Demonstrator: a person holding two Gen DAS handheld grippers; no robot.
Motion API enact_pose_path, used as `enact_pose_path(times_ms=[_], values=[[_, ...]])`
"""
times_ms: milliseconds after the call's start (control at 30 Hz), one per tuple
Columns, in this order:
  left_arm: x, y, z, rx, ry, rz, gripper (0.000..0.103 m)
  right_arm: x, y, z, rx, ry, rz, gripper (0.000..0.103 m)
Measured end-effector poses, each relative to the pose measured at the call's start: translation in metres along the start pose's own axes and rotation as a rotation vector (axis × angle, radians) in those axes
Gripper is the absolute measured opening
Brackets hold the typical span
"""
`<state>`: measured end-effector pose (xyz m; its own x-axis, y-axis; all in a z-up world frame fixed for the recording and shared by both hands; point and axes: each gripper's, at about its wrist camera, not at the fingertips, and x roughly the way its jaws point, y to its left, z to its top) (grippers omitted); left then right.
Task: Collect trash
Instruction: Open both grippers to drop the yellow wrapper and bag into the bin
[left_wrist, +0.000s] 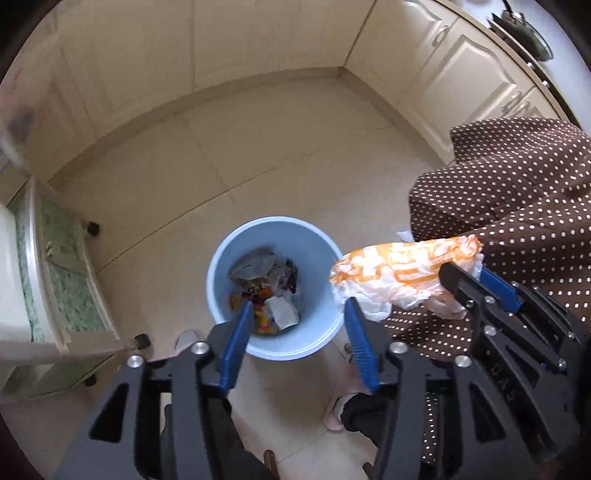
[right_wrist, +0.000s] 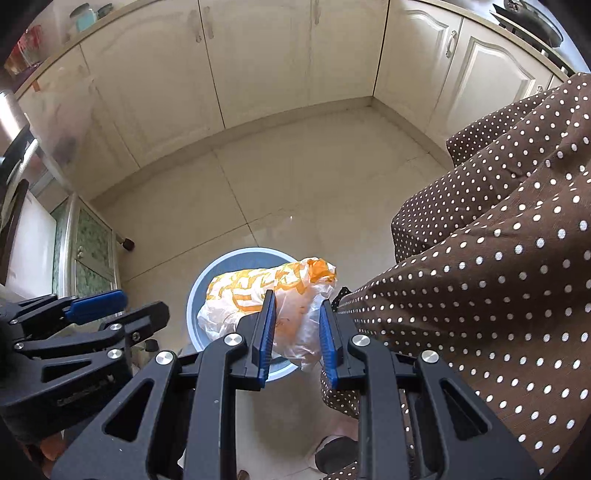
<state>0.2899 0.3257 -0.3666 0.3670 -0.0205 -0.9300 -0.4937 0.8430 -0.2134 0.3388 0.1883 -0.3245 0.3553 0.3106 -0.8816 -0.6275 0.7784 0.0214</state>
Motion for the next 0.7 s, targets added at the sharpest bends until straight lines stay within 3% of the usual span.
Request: enact_pose_path(times_ms=[367,467,533,700], values=[[-0.001,0.010,0.001,-0.025,-0.001,-0.007,0.052,0.009,0.014,0.015,-0.013,-0.010,0.001,0.023],[-0.002,0.012,0.002,-0.030,-0.006,-0.010,0.052,0.008,0.017,0.023,-0.013,-0.033,-0.003,0.028],[-0.006,0.012,0.003,-0.033,-0.013,-0.014,0.052,0.006,0.017,0.029,-0.002,-0.053,0.000,0.038],[-0.021,0.011,0.006,-0.023,-0.049,-0.017,0.052,-0.005,0.014,0.037,0.013,-0.080,0.000,0.043]])
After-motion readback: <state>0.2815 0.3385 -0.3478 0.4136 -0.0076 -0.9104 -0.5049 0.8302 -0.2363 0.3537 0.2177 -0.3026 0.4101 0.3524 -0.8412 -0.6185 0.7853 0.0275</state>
